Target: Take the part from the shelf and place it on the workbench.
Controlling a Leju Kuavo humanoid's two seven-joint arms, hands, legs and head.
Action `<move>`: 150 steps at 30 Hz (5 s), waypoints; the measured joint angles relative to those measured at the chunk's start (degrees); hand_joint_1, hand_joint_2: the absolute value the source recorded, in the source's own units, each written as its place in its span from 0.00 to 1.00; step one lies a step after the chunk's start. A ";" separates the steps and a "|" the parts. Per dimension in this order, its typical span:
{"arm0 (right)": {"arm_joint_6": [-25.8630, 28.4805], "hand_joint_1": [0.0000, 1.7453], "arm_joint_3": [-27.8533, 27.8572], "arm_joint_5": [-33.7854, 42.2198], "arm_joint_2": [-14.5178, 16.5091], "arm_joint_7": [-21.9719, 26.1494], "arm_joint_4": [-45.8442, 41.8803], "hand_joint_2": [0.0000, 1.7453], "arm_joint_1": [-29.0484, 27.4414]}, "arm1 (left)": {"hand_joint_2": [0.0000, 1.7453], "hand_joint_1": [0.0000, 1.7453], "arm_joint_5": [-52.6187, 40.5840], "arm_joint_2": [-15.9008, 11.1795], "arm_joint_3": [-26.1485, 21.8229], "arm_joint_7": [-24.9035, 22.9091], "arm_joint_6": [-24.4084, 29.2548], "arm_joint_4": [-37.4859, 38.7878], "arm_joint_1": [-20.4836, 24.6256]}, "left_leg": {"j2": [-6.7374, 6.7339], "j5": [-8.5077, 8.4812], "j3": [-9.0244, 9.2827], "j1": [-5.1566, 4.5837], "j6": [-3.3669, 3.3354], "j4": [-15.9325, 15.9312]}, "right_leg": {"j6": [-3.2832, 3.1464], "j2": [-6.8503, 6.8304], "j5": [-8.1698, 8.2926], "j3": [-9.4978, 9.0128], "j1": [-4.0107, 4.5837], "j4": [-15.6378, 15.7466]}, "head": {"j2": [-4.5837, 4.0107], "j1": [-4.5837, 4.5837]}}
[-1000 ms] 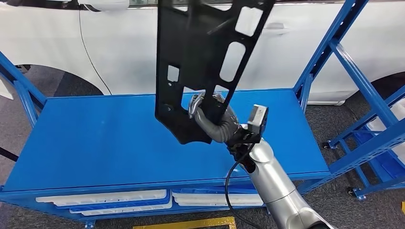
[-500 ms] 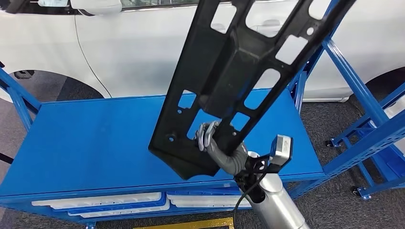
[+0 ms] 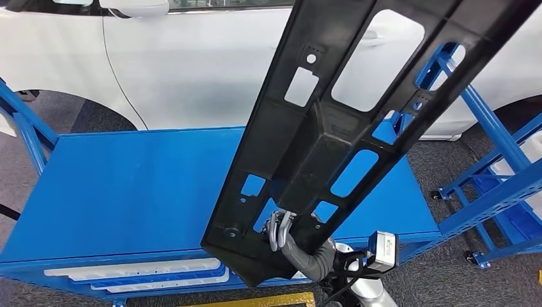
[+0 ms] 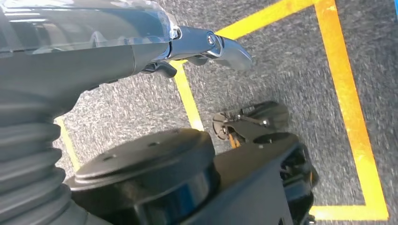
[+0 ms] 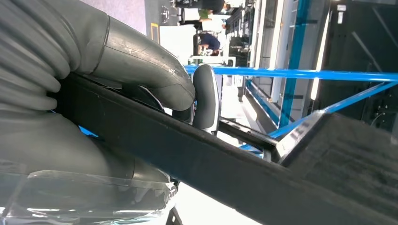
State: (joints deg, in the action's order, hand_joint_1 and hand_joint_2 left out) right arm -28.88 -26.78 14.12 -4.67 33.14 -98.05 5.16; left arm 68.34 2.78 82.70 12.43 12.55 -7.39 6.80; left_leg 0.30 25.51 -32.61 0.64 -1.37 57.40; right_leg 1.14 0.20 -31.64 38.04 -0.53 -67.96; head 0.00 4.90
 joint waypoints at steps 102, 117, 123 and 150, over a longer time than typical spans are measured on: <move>4.60 1.00 -1.51 4.72 0.46 -6.73 -1.20 1.00 4.61 | 1.00 0.00 2.63 0.77 -1.42 -6.09 5.67 -0.05 0.70 | -0.52 -4.47 -4.42 -0.52 1.45 0.96 | -1.35 -0.38 1.46 -10.30 0.28 10.18 | 0.00 0.00; 4.88 1.00 -0.81 4.38 1.33 -6.92 -2.46 1.00 3.89 | 1.00 0.00 2.26 0.76 -1.30 -6.20 5.82 -0.05 1.30 | -0.29 4.83 6.49 -0.80 1.19 -0.91 | -1.33 -0.97 11.27 -0.16 0.46 9.73 | 0.00 0.01; 4.02 1.00 0.18 3.83 1.33 -6.63 -2.49 1.00 2.49 | 1.00 0.00 2.06 0.94 -0.94 -6.46 6.31 -0.04 1.21 | -0.74 0.75 2.22 -0.45 -0.56 -1.33 | 0.30 -0.44 1.24 4.05 0.01 -1.80 | 0.00 0.00; 2.17 1.00 5.44 2.71 1.09 -6.59 -7.35 1.00 -4.50 | 1.00 0.00 1.29 0.70 0.98 -7.52 8.26 -0.04 1.47 | 0.90 1.31 2.46 0.31 1.08 -0.49 | -0.18 2.75 5.05 -4.58 -0.04 8.75 | 0.00 0.01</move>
State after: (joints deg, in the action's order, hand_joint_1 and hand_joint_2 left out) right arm -26.71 -21.34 16.82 -3.58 26.55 -105.39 0.66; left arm 69.63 3.48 83.69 4.91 20.81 -7.43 8.27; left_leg 1.19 26.82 -30.15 0.94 -0.29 56.92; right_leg 0.96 2.95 -26.60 33.47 -0.57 -59.21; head 0.00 4.90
